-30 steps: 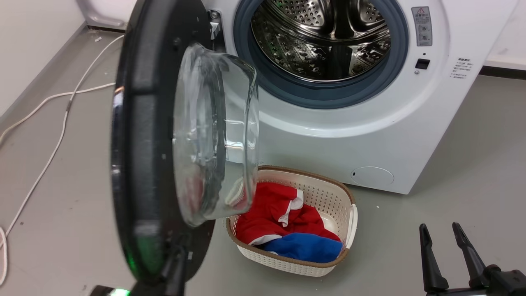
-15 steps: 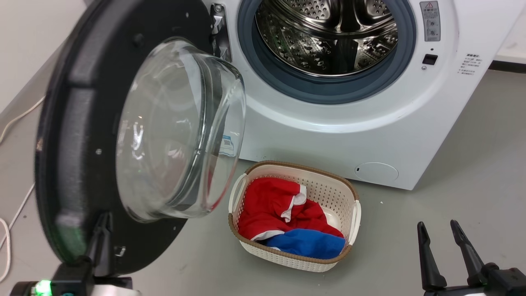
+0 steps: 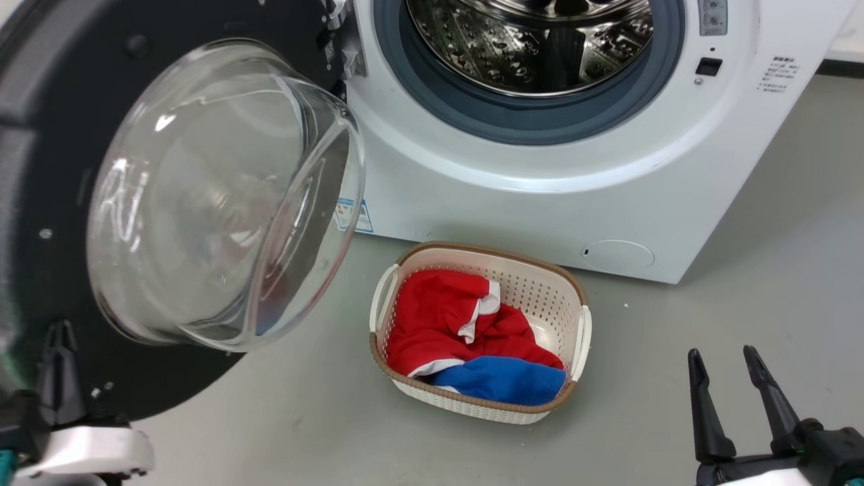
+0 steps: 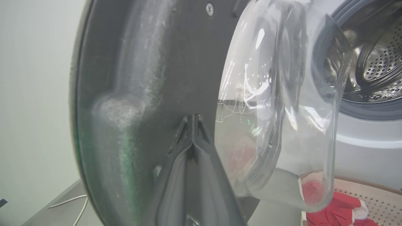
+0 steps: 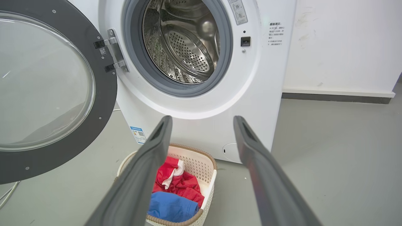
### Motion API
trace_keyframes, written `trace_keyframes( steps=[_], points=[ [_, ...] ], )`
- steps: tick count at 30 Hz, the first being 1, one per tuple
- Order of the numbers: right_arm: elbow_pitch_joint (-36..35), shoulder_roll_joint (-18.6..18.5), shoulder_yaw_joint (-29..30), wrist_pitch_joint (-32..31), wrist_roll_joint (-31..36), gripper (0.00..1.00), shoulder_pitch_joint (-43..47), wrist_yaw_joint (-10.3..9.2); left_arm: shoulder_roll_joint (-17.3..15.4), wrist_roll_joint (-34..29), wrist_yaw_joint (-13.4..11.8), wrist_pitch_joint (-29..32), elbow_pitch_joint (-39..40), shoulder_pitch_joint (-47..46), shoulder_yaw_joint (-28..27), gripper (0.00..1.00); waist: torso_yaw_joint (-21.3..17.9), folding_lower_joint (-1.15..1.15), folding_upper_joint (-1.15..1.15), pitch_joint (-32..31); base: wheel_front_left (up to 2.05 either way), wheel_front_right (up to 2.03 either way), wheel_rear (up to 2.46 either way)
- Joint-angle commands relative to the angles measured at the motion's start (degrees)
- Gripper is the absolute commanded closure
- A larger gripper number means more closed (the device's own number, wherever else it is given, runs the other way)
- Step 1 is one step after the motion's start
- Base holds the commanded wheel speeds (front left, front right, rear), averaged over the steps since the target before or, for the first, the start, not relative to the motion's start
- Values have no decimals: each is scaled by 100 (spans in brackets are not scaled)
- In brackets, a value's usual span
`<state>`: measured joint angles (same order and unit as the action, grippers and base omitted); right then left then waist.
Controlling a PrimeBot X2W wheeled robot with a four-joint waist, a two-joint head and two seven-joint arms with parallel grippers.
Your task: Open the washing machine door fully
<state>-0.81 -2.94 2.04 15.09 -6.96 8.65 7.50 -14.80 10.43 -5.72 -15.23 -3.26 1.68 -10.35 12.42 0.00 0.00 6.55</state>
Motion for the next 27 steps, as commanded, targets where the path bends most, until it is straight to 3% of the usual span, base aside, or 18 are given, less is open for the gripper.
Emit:
trace_keyframes(
  steps=[1,9,27],
  points=[
    [-37,11,13,12,60,0,-108,-1,-85,74,-14,15,-119,-136,-201,100,-10,0,0,82,0,0,0],
    [-87,11,39,11,135,0,-269,-1,-187,249,154,15,-633,-542,-582,100,-67,0,0,382,0,0,0],
    [-116,11,95,11,246,0,-533,-1,-834,407,450,13,-1877,-1625,-1367,100,-186,0,0,818,0,0,0]
  ],
)
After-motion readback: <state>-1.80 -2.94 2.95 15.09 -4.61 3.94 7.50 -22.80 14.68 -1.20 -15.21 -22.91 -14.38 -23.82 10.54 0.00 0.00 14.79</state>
